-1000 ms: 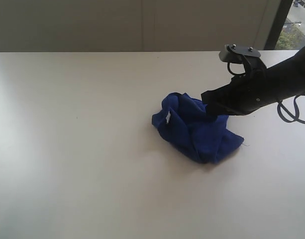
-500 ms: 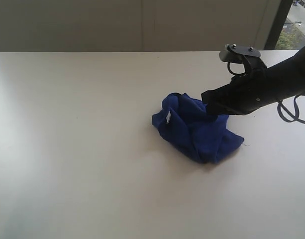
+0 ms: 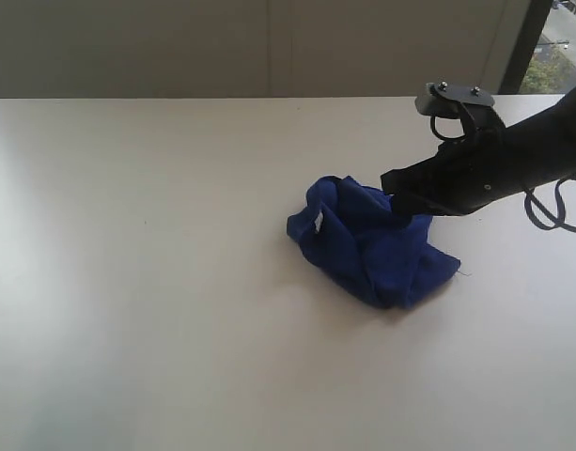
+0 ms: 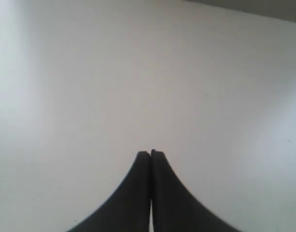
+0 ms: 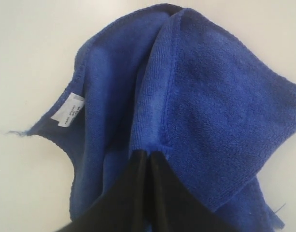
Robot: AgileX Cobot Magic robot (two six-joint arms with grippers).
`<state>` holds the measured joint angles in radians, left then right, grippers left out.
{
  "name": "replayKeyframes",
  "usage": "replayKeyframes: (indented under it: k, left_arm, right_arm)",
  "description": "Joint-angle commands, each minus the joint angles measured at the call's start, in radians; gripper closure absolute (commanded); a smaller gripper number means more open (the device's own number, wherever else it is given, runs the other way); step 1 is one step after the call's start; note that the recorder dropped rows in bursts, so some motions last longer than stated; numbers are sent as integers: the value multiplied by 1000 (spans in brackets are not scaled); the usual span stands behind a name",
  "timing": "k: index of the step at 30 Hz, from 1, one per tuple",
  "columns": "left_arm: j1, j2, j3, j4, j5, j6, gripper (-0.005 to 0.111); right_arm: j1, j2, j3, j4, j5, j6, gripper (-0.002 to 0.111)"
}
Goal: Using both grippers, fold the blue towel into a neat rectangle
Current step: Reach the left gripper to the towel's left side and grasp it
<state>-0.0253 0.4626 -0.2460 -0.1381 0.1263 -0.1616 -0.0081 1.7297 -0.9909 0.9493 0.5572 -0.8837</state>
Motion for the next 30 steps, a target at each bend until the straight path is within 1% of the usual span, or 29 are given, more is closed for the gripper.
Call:
replayKeyframes:
  k: [1,2,5,6,7,8,9,10,13,16,21,25,30]
  left_arm:
    - [-48,228,-137,-21,84,38,107]
    - [-68,273,-160,-25,96,63,107]
    - [-154,442,-240,-74,119,145,107]
    - [-218,542,-285,-95,119,162,107]
    - [-249,597,-308,-102,115,162,107]
    - [-307,701,-354,-120,107,162,107]
    - [-340,751,-381,-136,98,162,107]
    - [-396,836,-432,-162,71,162,107]
    - [-477,955,-522,-192,28,162,107]
    - [-537,1070,-632,-219,17,162,107]
    - [-607,1211,-777,-228,5,162,107]
    - [-648,1275,-856,-244,-5,162,107]
    - [-693,1316,-914,-244,-47,162,107]
  right_arm:
    - [-3,-10,4,-1,-11,-3,108]
    - [-3,-10,4,-1,-12,-3,108]
    - [-3,-10,4,-1,-17,-3,108]
    - [-3,-10,4,-1,-21,-3,108]
    - [-3,-10,4,-1,-24,-3,108]
    - [-3,-10,4,-1,-26,-3,108]
    - [-3,-10,4,-1,-26,-3,108]
    - [-3,-10,4,-1,-26,-3,108]
    - [-3,-10,4,-1,-31,-3,108]
    - [-3,-10,4,-1,-38,-3,108]
    - [-3,-10,4,-1,-41,-3,108]
    - [-3,-10,4,-1,-42,-3,108]
    - [-3,-4,4,-1,-44,-3,108]
